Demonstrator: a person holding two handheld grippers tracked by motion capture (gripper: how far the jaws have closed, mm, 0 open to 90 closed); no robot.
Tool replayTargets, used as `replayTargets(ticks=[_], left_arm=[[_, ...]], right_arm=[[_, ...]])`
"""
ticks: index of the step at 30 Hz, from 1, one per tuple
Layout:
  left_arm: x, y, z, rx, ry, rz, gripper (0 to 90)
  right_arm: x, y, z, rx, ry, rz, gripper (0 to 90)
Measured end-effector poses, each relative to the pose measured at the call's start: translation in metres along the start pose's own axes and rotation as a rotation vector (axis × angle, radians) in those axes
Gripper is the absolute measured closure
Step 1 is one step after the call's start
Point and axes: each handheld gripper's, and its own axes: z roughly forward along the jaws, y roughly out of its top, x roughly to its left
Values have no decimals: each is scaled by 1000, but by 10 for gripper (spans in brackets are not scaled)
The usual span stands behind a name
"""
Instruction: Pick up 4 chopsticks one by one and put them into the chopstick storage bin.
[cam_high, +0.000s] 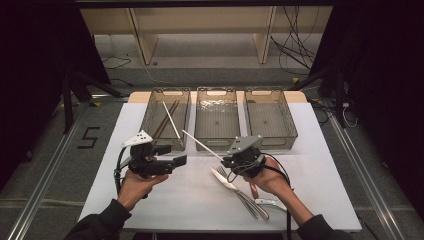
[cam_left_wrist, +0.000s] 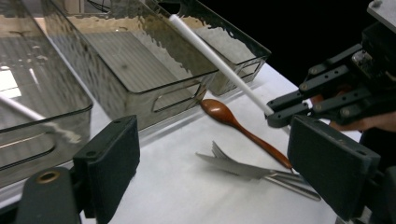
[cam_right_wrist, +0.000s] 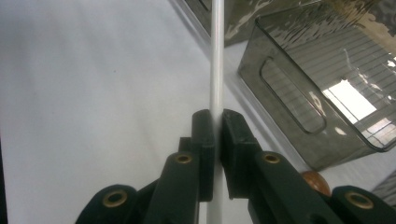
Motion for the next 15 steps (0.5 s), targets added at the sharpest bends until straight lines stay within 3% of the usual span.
replayTargets(ticks=[5,9,15], left_arm=[[-2,3,13,14,1,-8,165],[-1,5,20,6,-21,-67,169],[-8,8,31,1,-36,-65,170]], right_arm=[[5,3,2,-15,9,22,847],[7,4,4,-24,10,30,847],[10,5,4,-41,-2,42,847]])
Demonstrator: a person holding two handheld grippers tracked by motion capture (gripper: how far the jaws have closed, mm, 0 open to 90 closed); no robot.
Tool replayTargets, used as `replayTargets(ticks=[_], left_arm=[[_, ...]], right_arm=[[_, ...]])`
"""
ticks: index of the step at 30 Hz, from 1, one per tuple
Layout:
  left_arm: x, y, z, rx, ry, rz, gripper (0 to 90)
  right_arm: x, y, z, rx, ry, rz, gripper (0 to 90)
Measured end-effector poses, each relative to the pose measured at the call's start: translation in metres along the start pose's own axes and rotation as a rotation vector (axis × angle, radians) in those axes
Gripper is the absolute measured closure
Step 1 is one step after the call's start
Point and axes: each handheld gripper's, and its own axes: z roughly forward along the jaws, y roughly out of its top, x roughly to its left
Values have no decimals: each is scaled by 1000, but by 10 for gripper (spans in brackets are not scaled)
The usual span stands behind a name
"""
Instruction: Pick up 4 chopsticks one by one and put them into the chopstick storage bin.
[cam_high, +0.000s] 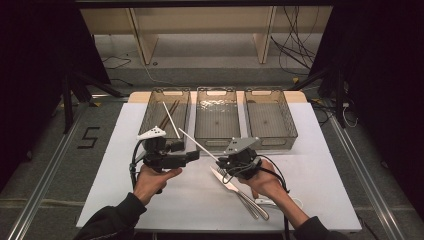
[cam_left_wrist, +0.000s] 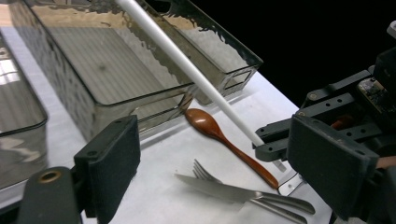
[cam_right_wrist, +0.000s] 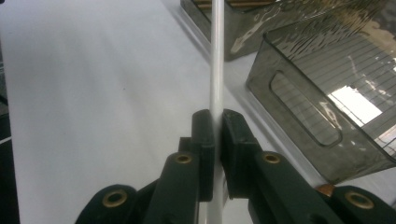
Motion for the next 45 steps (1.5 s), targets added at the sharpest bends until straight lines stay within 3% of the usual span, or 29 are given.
replayTargets(ticks=[8,12,22,45], left_arm=[[-6,0,10,4,-13,7,196],[-5,-2,13,2,-27,-36,225],[-5,-5,17,12,-67,-54,379],[-8,-8,19,22,-142,-35,721]], right_arm=[[5,3,1,-32,0,14,847],[6,4,1,-44,0,18,847],[11,6,3,-73,6,16,847],[15,8,1,-101,16,6,846]])
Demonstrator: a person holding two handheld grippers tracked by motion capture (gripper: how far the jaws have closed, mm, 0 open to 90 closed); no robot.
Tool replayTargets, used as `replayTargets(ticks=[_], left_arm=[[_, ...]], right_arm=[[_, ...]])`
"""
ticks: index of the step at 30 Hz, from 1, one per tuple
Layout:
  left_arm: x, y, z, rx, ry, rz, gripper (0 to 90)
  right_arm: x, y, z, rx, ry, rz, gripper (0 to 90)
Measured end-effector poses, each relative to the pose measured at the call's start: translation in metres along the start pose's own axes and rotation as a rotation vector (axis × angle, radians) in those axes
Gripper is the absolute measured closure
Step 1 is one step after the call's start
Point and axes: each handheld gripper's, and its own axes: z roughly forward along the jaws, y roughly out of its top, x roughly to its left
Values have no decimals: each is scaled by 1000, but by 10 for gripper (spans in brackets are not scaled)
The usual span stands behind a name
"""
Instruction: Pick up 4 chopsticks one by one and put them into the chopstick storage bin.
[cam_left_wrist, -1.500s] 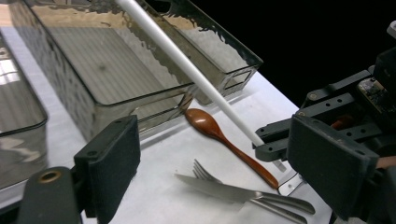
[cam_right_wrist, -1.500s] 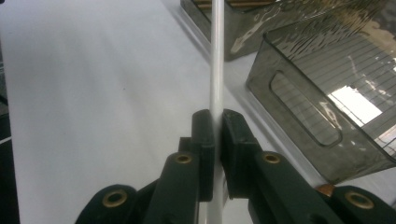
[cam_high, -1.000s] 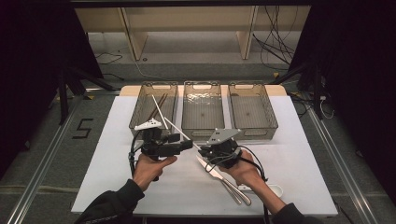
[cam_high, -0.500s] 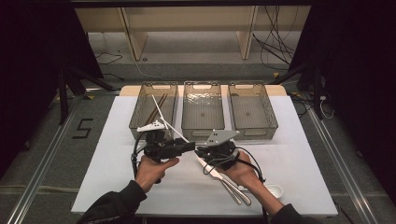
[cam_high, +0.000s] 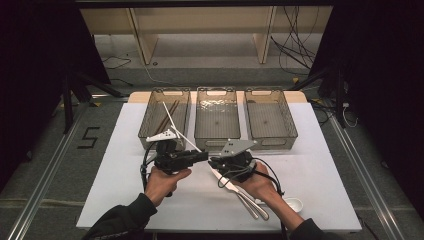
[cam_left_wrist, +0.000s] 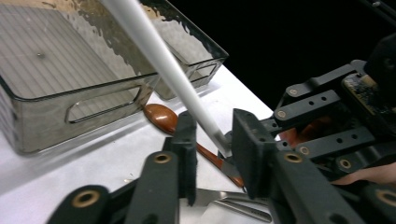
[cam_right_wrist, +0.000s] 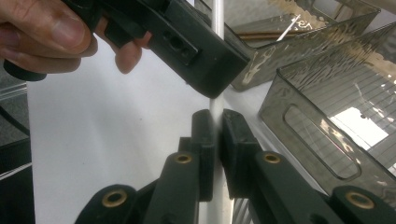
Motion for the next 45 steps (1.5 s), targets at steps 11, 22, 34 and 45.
replayTargets(ticks=[11,22,34,45], left_arm=[[-1,3,-2,1,-54,-48,830],[6,15,-16,-3,3,-23,835],[36,45,-56,-55,66,-74,834],[65,70,-87,-92,149,-100,834]], right_arm=[[2,-1,1,-11,0,-10,844],[-5,-4,-7,-2,-6,18,696],[-18,-21,-21,88,-61,75,451],[-24,-37,-39,110,-84,130,389]])
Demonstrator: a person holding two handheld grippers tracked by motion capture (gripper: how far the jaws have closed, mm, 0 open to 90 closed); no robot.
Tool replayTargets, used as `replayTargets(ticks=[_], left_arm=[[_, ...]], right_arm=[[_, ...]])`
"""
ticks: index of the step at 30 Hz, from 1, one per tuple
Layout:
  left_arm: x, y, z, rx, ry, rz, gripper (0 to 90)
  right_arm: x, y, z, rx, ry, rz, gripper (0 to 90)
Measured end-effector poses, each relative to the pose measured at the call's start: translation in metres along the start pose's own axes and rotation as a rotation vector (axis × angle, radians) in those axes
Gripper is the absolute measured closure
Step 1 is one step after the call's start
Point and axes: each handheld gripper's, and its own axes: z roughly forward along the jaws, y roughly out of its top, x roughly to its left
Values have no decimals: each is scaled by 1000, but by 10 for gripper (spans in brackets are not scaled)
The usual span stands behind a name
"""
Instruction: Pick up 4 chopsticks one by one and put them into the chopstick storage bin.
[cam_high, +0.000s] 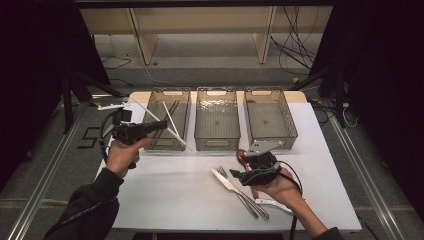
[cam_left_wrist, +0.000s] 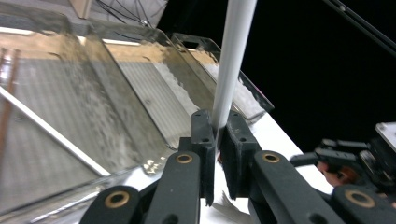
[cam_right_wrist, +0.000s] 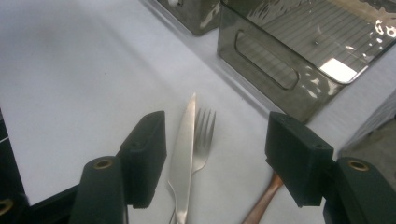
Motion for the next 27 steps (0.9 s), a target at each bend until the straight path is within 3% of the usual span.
replayTargets(ticks=[11,19,27], left_arm=[[26,28,-10,-12,91,-26,833],[42,38,-5,-5,148,-47,832],[51,42,17,74,190,-44,829]], right_arm=[[2,-7,-9,-22,-7,16,358],[2,-8,-12,-33,-9,16,357],[5,-8,-12,-40,2,11,356]])
